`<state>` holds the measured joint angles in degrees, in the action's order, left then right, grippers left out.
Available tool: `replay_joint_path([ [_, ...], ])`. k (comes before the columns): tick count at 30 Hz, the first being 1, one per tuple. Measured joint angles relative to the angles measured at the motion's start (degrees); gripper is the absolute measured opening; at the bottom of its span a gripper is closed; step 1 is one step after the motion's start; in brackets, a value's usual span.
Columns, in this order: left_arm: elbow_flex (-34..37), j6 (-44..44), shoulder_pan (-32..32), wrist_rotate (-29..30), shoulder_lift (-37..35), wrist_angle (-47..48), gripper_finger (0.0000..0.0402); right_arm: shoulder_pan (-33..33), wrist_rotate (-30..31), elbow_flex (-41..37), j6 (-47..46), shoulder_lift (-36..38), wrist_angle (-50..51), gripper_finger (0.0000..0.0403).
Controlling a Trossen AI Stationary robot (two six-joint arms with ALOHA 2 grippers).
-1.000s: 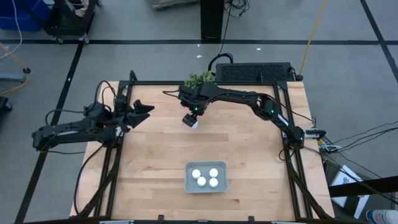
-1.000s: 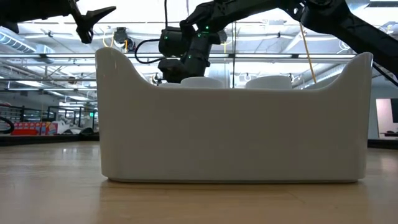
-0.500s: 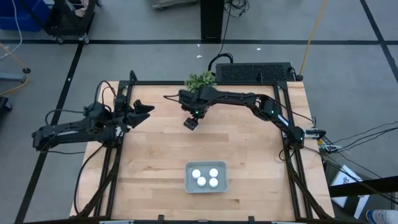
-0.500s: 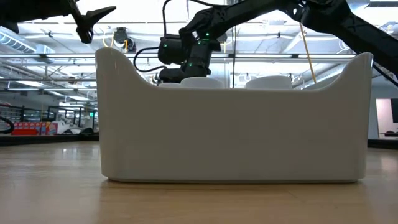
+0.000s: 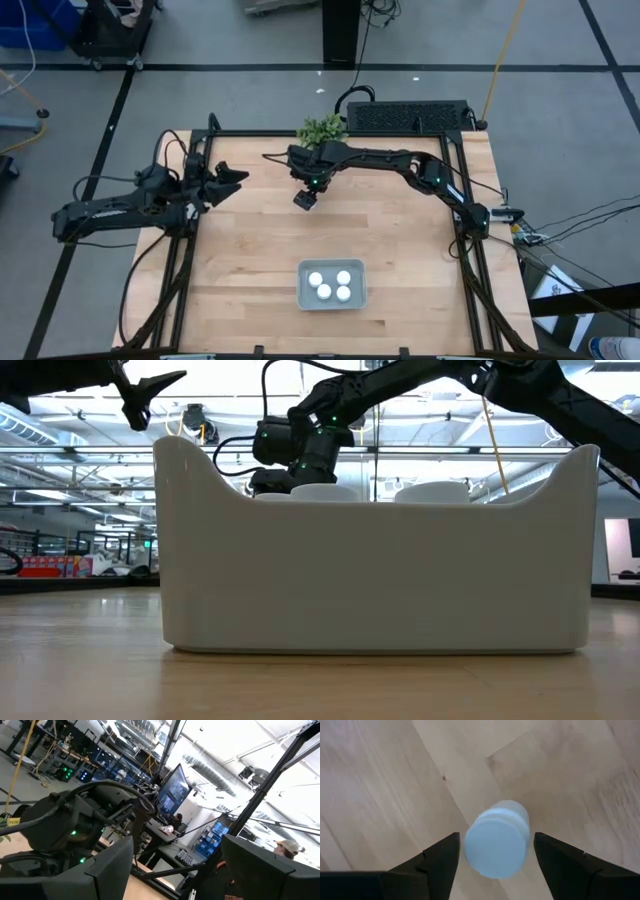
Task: Pick and place pill bottles into a basket
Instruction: Put the white medicine bottle into the gray bin
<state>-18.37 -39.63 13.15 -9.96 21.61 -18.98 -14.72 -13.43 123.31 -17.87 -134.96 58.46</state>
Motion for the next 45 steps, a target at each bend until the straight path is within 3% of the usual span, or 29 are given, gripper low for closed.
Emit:
replay_joint_path([
  [10, 0.00, -0.03, 0.00, -0.04, 0.00, 0.83, 0.0308, 0.21, -0.05, 0.04, 0.93, 0.04, -0.03, 0.0149],
  [26, 0.00, -0.92, 0.00, -0.59, 0.02, 1.25, 0.0308, 0.64, 1.46, 0.04, 0.56, 0.56, -0.11, 0.0151],
  [32, 0.00, -2.26, 0.02, -0.56, 0.02, 0.87, 0.0308, 1.00, 1.61, 0.04, -1.66, 4.24, -0.15, 0.0153],
  [45, 0.00, -10.66, 0.00, 0.50, 0.02, -0.19, 0.0308, 2.39, 10.79, 0.00, -8.03, 16.56, -0.36, 0.0150],
])
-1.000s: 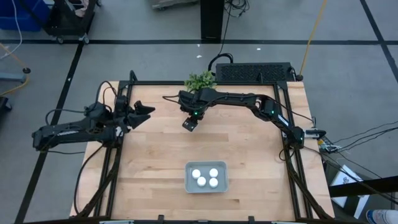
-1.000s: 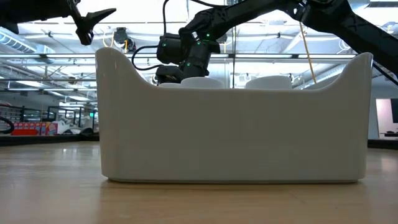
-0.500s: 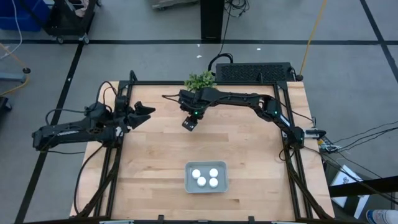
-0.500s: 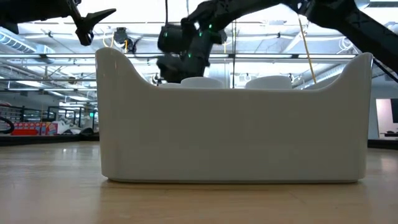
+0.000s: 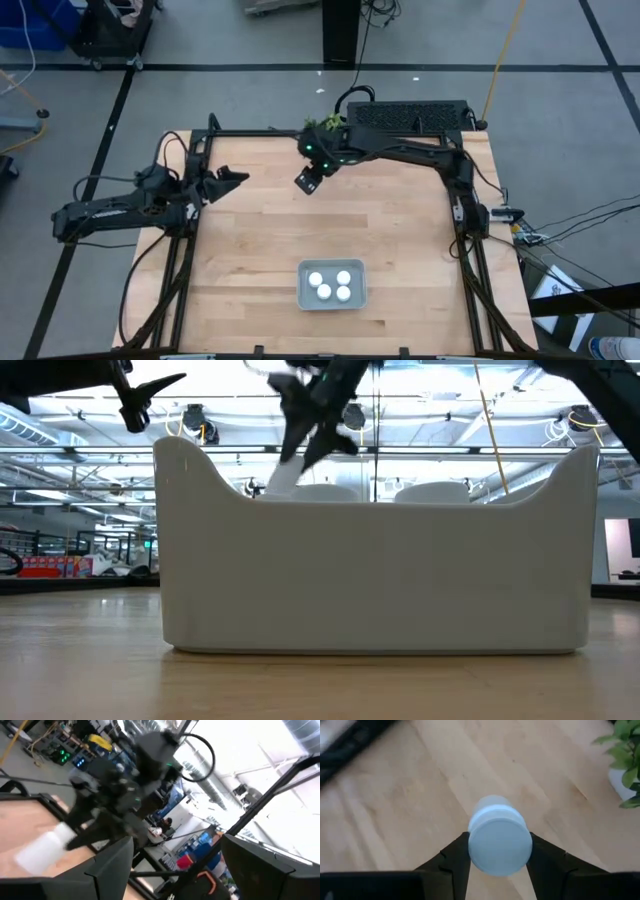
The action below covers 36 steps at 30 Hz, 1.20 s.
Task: Pick and place pill bottles into a basket
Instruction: Put the white medicine bottle into the gray bin
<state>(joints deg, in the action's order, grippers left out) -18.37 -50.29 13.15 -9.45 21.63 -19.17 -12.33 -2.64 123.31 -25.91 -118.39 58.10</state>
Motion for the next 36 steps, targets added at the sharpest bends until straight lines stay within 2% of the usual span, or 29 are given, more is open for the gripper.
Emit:
replay_joint_path([
  [5, -0.02, -0.04, 0.00, 0.57, 0.00, -2.62, 0.0308, 3.29, 2.85, 0.00, -1.05, 4.09, 0.63, 0.0154],
  [13, -0.02, 0.11, 0.02, 2.92, 0.00, -3.73, 0.0308, 11.15, 2.84, 0.04, -1.47, 8.10, 2.16, 0.0151],
  [18, -0.02, 0.11, 0.00, 1.97, 0.00, -3.49, 0.0308, 16.62, 3.64, 0.04, -2.19, 8.16, 4.89, 0.0151],
  [29, -0.02, 0.49, -0.11, 1.99, 0.07, -3.45, 0.0308, 26.89, 7.66, 0.04, -5.04, 8.02, 18.90, 0.0150],
  [36, -0.04, 0.54, -0.11, 2.01, 0.11, -3.42, 0.0308, 30.71, 8.86, 0.02, -6.35, 7.68, 18.46, 0.0153],
])
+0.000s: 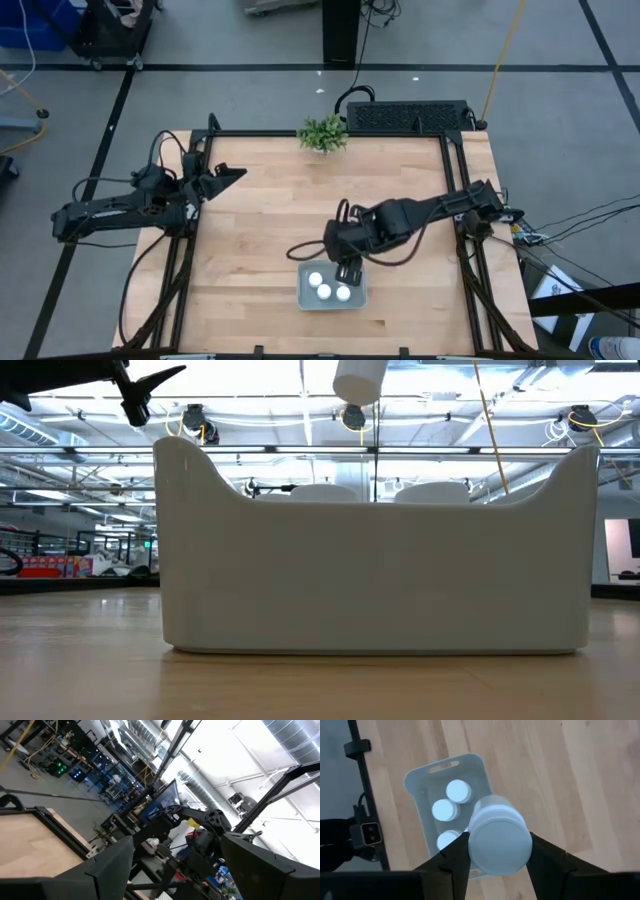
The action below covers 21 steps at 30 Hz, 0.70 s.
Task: Pick and place pill bottles into a basket
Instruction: Put the white medicine bottle into the gray bin
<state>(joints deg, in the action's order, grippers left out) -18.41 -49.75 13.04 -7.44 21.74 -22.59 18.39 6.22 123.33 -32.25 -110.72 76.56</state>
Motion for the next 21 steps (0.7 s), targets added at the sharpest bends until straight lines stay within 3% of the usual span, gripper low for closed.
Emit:
replay_joint_path([
  [9, 0.02, -1.07, 0.00, -1.60, 0.00, 0.04, 0.0308, 0.86, 1.06, 0.00, -4.11, -4.90, -1.32, 0.0154],
  [21, 0.02, -1.93, -0.02, -4.61, 0.00, 0.03, 0.0308, 1.20, -3.55, -0.02, -4.10, -12.16, -3.33, 0.0152],
])
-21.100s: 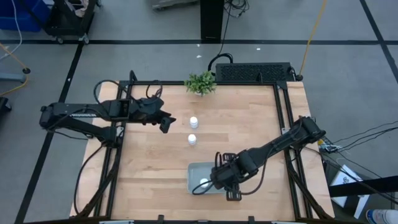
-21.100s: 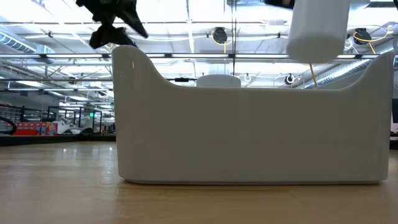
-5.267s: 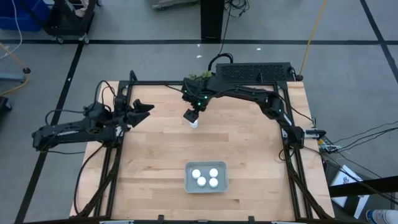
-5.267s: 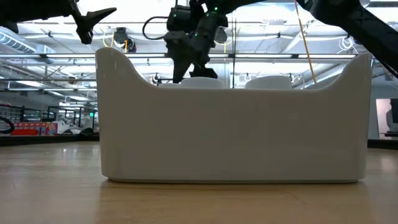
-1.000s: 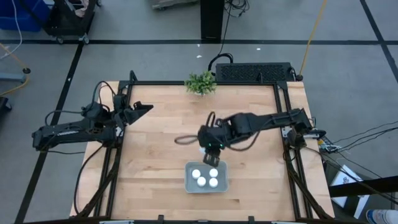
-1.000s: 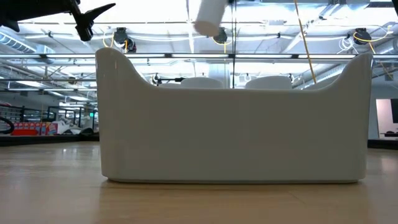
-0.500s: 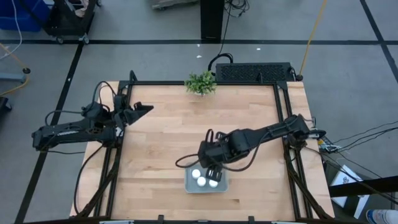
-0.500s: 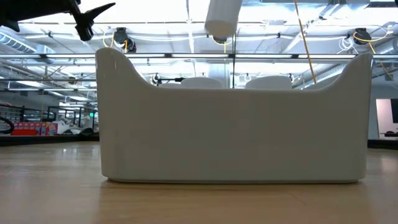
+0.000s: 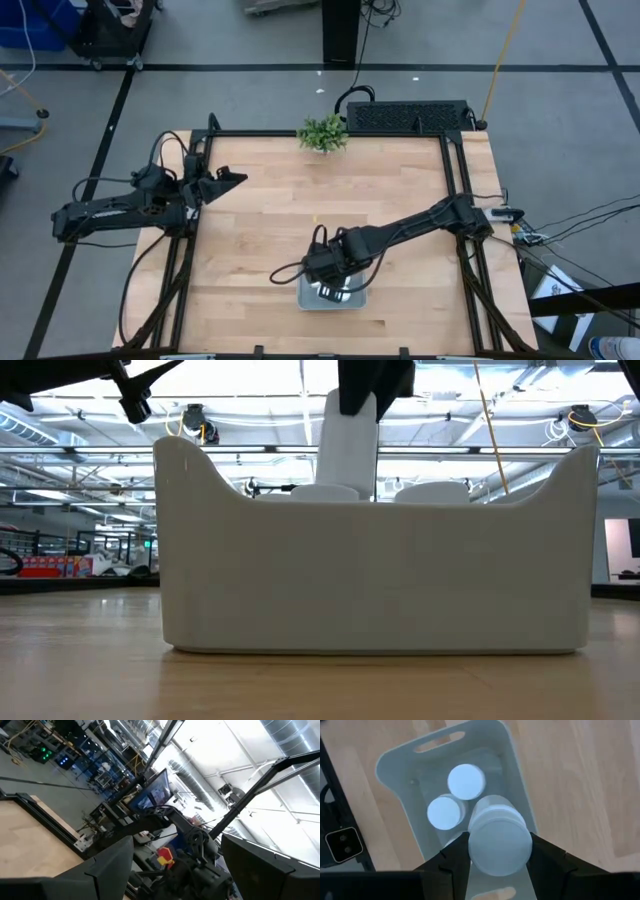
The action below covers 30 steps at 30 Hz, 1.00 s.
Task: Pick and place pill bottles into a basket
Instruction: Put the white medicine bottle into the gray bin
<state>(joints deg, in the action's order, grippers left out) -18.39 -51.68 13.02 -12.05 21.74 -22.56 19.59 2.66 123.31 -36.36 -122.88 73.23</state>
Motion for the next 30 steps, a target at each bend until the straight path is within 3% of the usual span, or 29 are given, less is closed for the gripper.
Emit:
replay_joint_path([
  [17, 0.00, 0.20, 0.00, -0.10, 0.00, 0.01, 0.0308, -0.45, -2.89, -0.04, 1.93, -3.82, -0.95, 0.0152],
  [30, 0.00, 0.37, 0.02, -0.10, 0.00, 0.01, 0.0308, -0.86, -4.49, -9.35, 2.48, -3.73, -7.77, 0.0153],
])
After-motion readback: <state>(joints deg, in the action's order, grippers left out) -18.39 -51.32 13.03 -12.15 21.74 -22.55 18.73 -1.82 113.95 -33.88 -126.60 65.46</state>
